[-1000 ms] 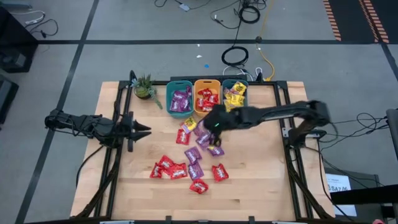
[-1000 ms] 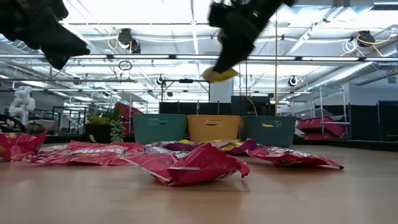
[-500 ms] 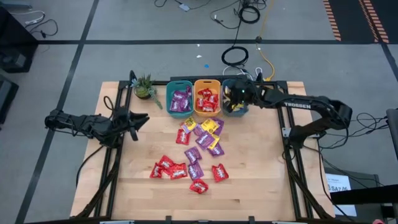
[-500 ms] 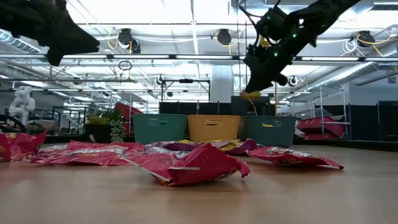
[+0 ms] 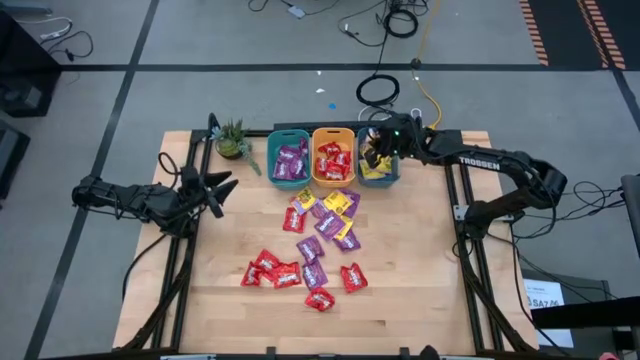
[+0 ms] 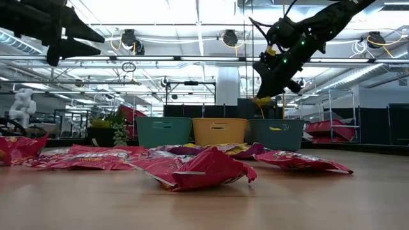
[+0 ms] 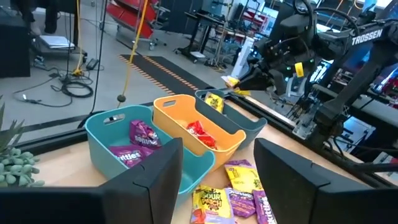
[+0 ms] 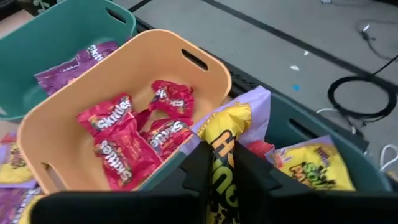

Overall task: Sort candy
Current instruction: Put the yellow candy into the dark blue bin, then put the red candy into the yellow bin

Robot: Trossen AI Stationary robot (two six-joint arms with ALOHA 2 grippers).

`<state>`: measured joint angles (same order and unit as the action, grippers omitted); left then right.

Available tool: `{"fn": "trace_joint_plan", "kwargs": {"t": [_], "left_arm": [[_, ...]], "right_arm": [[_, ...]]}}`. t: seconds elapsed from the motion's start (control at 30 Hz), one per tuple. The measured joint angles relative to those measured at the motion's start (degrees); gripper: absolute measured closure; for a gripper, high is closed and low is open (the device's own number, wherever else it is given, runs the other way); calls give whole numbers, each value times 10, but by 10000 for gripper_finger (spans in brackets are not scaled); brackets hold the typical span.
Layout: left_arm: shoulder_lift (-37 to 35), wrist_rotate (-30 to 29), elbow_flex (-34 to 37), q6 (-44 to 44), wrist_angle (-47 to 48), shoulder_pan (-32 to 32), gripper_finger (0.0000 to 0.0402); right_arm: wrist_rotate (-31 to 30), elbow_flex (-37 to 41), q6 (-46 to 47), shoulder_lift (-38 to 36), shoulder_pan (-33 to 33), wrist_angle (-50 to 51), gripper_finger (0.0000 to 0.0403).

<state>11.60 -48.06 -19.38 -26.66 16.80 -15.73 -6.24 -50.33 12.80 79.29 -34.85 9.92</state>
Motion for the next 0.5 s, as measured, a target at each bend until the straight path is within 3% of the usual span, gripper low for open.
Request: {"fn": "trace_joint_plan", "kwargs": {"t": [0.17,0.5], "left_arm": [[0,18,0,1,0,0,191],[0,126,0,37,-1,0,191]], "right_arm": [[-8,0,47,0,-1,30,302],[-13,0,78,0,-1,52,176]]}}
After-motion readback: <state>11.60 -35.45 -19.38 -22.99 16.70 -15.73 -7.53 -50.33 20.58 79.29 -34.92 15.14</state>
